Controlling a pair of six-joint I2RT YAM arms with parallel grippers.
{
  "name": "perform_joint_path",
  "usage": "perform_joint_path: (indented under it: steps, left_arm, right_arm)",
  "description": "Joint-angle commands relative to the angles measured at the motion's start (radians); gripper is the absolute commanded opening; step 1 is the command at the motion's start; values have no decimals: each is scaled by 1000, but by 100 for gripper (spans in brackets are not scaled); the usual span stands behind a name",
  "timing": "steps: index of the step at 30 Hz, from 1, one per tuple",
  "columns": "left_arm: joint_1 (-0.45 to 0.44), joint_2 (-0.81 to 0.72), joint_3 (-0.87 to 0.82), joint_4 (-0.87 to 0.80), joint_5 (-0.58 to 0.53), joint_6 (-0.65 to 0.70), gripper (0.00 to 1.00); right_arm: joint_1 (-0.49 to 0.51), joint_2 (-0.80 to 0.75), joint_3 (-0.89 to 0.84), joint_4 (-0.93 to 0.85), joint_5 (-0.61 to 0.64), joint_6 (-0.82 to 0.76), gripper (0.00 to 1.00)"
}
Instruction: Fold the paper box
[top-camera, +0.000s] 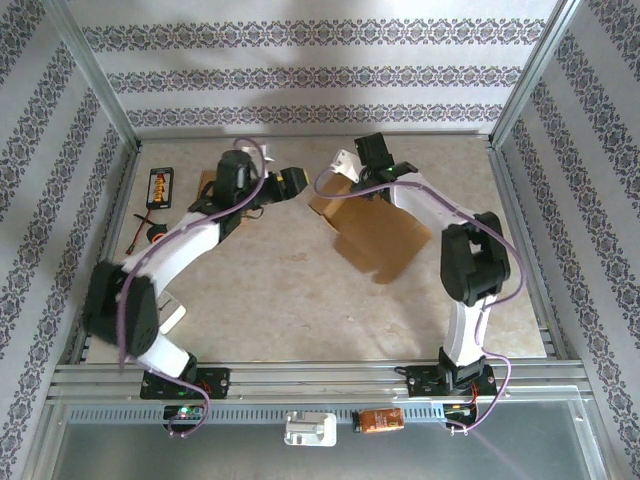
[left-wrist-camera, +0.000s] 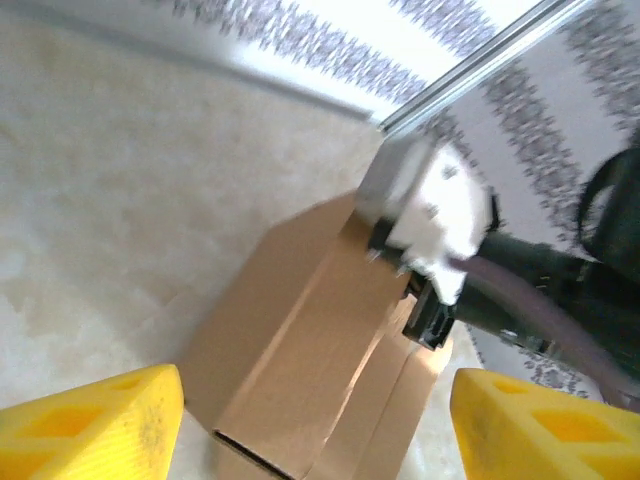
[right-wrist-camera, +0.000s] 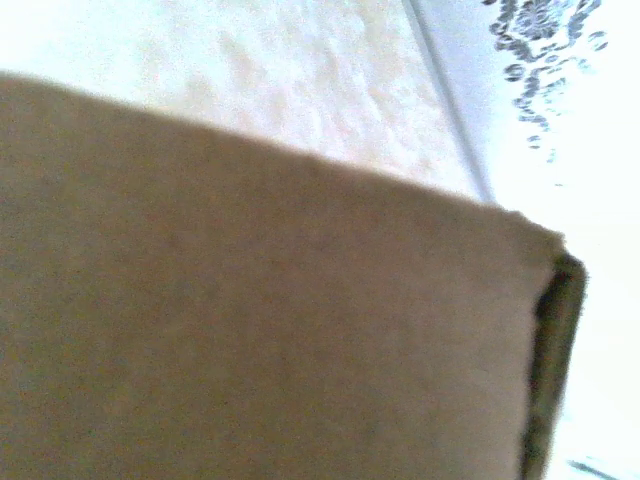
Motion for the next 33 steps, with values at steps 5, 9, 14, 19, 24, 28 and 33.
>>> perform_joint_path:
  steps: [5, 9, 14, 19, 24, 28, 33]
  left_arm:
    - [-9, -418, -221, -18, -361, 294, 74]
    - [-1, -506, -323, 27, -437, 286, 75]
    - [5, -536, -347, -26, -431, 264, 77]
    - [4, -522, -361, -33, -398, 254, 77]
    - [3, -430, -275, -194, -280, 340, 72]
    - [3, -337, -206, -269, -163, 330, 69]
    - [-1, -215, -137, -301, 67, 378, 70]
  right_arm:
    - [122, -186, -59, -141, 425, -792, 0]
    - [247, -222, -271, 76, 316, -959, 10]
    - [349, -156, -434, 321, 275, -1042, 25]
    - [376, -209, -482, 367, 244, -936, 70]
    - [375, -330, -430, 209, 231, -601, 69]
    - [367, -404, -313, 45, 327, 137, 73]
    - [152, -573, -349, -326, 60, 1204, 72]
